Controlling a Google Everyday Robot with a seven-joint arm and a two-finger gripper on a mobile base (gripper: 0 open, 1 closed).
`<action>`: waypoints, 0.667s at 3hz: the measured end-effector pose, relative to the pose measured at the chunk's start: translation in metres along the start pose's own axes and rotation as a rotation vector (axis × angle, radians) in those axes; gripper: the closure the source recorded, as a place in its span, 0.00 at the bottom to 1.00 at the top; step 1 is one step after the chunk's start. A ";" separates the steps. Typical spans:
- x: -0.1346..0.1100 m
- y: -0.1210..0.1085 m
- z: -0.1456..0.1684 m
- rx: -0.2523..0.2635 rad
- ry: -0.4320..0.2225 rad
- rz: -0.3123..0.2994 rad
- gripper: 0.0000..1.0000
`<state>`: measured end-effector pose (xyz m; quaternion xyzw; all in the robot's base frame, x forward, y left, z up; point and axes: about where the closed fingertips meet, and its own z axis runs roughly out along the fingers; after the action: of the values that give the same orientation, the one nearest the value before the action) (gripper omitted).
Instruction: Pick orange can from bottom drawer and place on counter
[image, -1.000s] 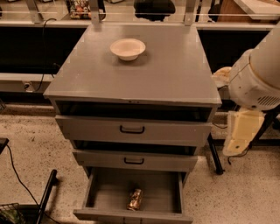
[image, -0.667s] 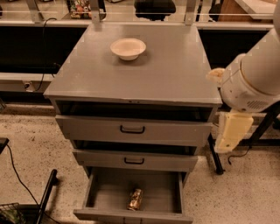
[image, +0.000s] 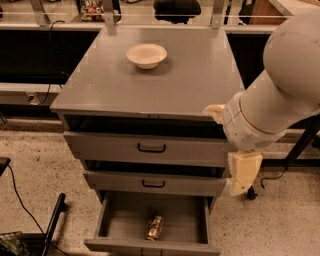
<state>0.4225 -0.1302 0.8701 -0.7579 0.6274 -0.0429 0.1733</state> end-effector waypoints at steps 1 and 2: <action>0.002 0.000 -0.002 0.001 0.004 -0.041 0.00; 0.001 0.003 0.002 -0.020 0.012 -0.054 0.00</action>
Offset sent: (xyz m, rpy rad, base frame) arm -0.0024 -0.0001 -0.0106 -0.0495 0.0294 0.0702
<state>0.4208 -0.1310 0.8672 -0.7760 0.6082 -0.0457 0.1607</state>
